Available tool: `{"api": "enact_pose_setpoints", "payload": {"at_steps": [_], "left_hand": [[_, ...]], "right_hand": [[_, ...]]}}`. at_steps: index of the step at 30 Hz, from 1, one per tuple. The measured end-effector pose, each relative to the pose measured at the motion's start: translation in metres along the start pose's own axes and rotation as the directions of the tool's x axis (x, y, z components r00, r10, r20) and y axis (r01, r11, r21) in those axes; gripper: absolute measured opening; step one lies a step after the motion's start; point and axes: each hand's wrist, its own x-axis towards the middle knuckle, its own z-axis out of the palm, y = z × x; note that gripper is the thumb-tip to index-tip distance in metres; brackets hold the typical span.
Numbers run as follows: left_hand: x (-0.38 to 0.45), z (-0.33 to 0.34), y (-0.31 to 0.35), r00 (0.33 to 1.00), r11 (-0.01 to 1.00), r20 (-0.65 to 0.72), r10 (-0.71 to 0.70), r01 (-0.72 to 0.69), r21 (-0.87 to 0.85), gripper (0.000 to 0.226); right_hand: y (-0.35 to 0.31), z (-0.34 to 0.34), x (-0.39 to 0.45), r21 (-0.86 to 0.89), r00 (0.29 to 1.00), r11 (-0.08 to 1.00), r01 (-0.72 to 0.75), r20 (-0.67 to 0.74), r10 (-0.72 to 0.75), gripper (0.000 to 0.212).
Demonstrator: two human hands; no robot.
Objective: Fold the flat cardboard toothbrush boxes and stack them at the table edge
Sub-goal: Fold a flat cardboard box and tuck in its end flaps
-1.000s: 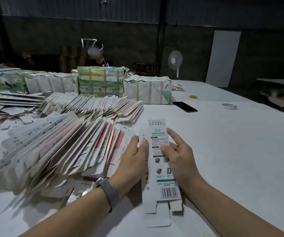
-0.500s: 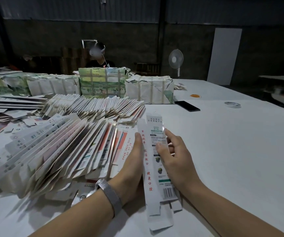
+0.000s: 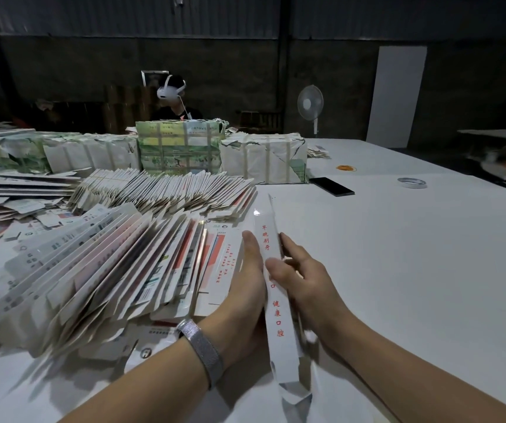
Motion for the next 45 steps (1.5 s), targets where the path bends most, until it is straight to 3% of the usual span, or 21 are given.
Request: {"api": "enact_pose_setpoints", "payload": {"at_steps": [2,5,8,11,13,18,26,35,38,45], "left_hand": [[0.001,0.001,-0.001,1.0,1.0,0.001,-0.001,0.001,-0.007,0.09],[0.001,0.002,-0.002,0.997,1.0,0.075,-0.013,0.014,-0.022,0.063],[0.003,0.001,-0.005,0.989,0.998,0.138,0.059,-0.063,0.023,0.054],[0.005,-0.004,-0.008,0.977,0.975,0.105,0.183,-0.194,0.11,0.06],[0.006,-0.011,-0.009,0.974,0.961,0.088,0.207,-0.219,0.168,0.047],[0.009,-0.016,-0.01,0.969,0.938,0.076,0.237,-0.248,0.241,0.016],[0.007,-0.012,-0.012,0.948,0.884,0.151,0.28,-0.316,0.345,0.041],[0.007,-0.016,-0.01,0.952,0.877,0.191,0.241,-0.298,0.377,0.012],[0.008,-0.015,-0.009,0.944,0.875,0.203,0.261,-0.32,0.363,0.037],[0.005,-0.018,-0.008,0.944,0.886,0.125,0.305,-0.329,0.327,0.037]], "right_hand": [[0.0,-0.002,0.001,0.018,1.0,1.0,-0.006,0.018,0.006,0.064],[-0.002,-0.002,0.002,0.024,0.999,0.999,-0.026,0.022,0.026,0.043],[0.001,-0.002,0.003,0.079,0.997,0.994,-0.076,-0.002,0.077,0.03],[0.0,-0.002,0.002,0.057,0.995,0.994,-0.09,-0.027,0.091,0.045],[-0.001,-0.008,0.002,0.079,0.992,0.99,-0.115,-0.039,0.119,0.057],[-0.001,-0.014,0.002,0.151,0.988,0.978,-0.143,-0.03,0.149,0.058],[-0.001,-0.008,0.005,0.109,0.997,0.993,-0.049,-0.055,0.055,0.052],[-0.003,-0.01,0.004,-0.031,0.985,0.999,-0.01,-0.173,0.004,0.05],[-0.003,-0.011,0.004,-0.094,0.984,0.995,0.018,-0.175,-0.034,0.051],[-0.006,-0.011,0.003,-0.048,0.993,0.999,0.023,-0.117,-0.028,0.039]]}}
